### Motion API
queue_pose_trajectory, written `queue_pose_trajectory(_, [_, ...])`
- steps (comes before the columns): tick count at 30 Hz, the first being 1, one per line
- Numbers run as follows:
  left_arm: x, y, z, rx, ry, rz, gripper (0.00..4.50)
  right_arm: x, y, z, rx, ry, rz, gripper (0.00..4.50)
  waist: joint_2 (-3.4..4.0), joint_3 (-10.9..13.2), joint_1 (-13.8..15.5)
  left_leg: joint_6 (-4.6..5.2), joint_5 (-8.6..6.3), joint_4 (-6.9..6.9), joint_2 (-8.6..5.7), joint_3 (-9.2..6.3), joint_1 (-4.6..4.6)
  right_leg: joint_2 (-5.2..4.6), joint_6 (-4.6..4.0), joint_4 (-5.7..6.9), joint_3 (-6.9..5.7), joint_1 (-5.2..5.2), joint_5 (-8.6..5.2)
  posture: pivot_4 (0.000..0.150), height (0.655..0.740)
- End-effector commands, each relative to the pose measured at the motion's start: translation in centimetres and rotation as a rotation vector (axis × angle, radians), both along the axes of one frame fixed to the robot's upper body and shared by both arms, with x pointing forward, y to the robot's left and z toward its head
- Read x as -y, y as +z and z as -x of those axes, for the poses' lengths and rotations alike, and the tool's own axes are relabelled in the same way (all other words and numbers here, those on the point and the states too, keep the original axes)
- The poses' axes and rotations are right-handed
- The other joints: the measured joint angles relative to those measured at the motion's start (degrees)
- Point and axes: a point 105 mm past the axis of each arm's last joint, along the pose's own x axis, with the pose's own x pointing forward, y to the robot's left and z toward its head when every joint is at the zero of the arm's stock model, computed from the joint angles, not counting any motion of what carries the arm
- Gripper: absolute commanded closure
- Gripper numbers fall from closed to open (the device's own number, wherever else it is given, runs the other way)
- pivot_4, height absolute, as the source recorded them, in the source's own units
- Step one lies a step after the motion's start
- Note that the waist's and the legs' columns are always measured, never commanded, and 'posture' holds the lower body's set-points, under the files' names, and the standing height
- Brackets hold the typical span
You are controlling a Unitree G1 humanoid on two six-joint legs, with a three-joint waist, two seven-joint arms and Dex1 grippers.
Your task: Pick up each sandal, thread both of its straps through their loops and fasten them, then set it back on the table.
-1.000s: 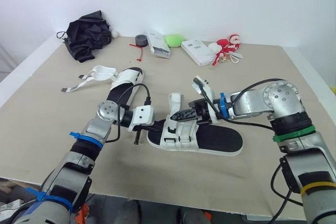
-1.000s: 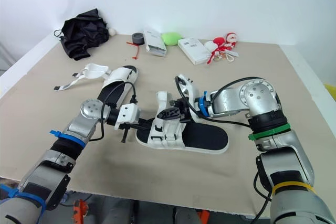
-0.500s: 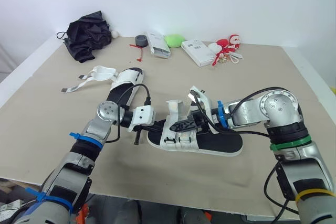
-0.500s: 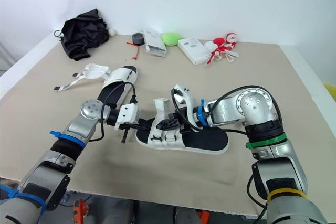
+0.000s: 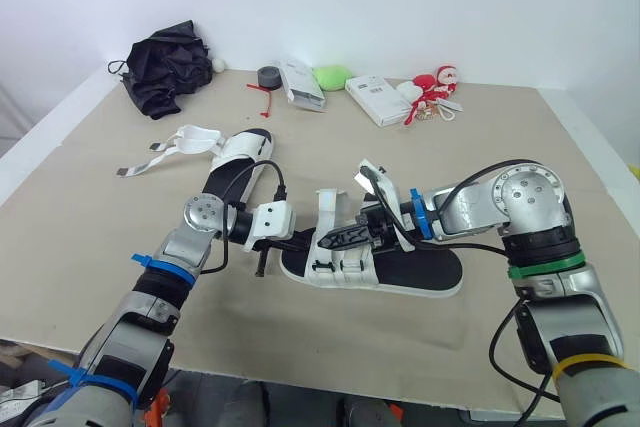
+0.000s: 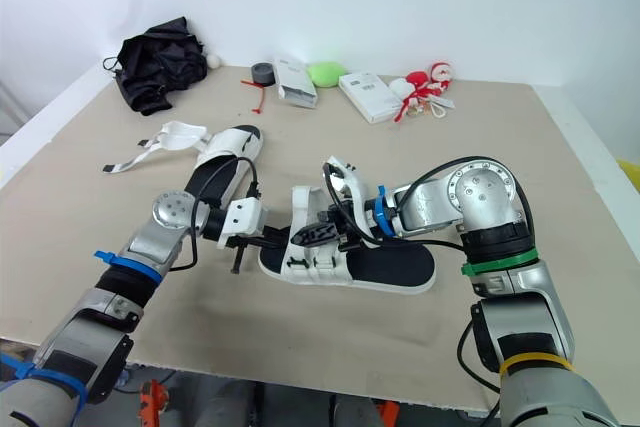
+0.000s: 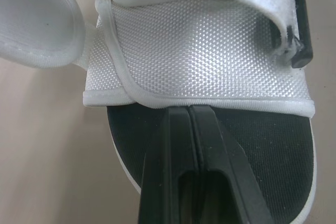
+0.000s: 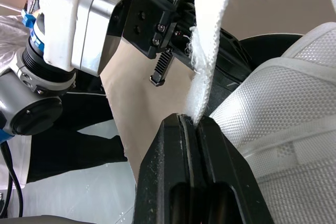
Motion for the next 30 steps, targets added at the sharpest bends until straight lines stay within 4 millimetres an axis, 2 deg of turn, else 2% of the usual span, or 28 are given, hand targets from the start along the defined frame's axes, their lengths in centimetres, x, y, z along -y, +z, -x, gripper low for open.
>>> queue_pose_trajectory(1, [-0.6, -6.3, 2.9, -0.209, -0.039, -0.178, 4.5, 0.0, 2.5, -0.8, 0.055, -0.011, -0.061, 4.41, 0.0, 0.0, 0.0, 0.0, 0.0, 0.01, -0.01, 0.01, 0.0, -0.01, 0.0, 0.0, 0.01, 0.0, 0.0, 0.15, 0.7322])
queue_pose_trajectory(11, [-0.7, -6.3, 3.0, -0.211, -0.039, -0.179, 4.5, 0.1, 2.9, -1.3, 0.056, -0.023, -0.063, 4.41, 0.01, 0.01, 0.0, 0.0, 0.0, 0.0, -0.01, 0.01, 0.0, -0.01, 0.0, 0.01, 0.01, -0.01, 0.0, 0.15, 0.7322])
queue_pose_trajectory(15, [-0.7, -6.3, 3.1, -0.213, -0.039, -0.179, 4.5, 0.0, 1.7, -0.7, 0.025, -0.004, -0.044, 4.41, 0.01, 0.0, 0.0, 0.0, 0.0, 0.0, -0.01, 0.01, -0.01, -0.01, 0.0, 0.0, 0.0, -0.01, 0.0, 0.15, 0.7322])
queue_pose_trajectory(26, [-0.6, -6.5, 3.3, -0.218, -0.043, -0.179, 4.5, 0.2, 0.8, 0.5, -0.01, 0.028, -0.05, 4.41, 0.01, 0.01, -0.03, 0.01, -0.01, -0.01, 0.0, 0.0, -0.01, 0.0, 0.01, 0.0, 0.0, -0.01, -0.01, 0.15, 0.7322])
queue_pose_trajectory(30, [-0.6, -6.5, 3.4, -0.22, -0.046, -0.179, 4.5, 0.3, -0.9, 0.5, -0.024, 0.001, 0.001, 4.41, 0.02, 0.0, -0.04, 0.03, -0.02, -0.01, 0.0, 0.0, 0.0, 0.01, 0.02, 0.0, 0.0, 0.0, -0.01, 0.15, 0.7322])
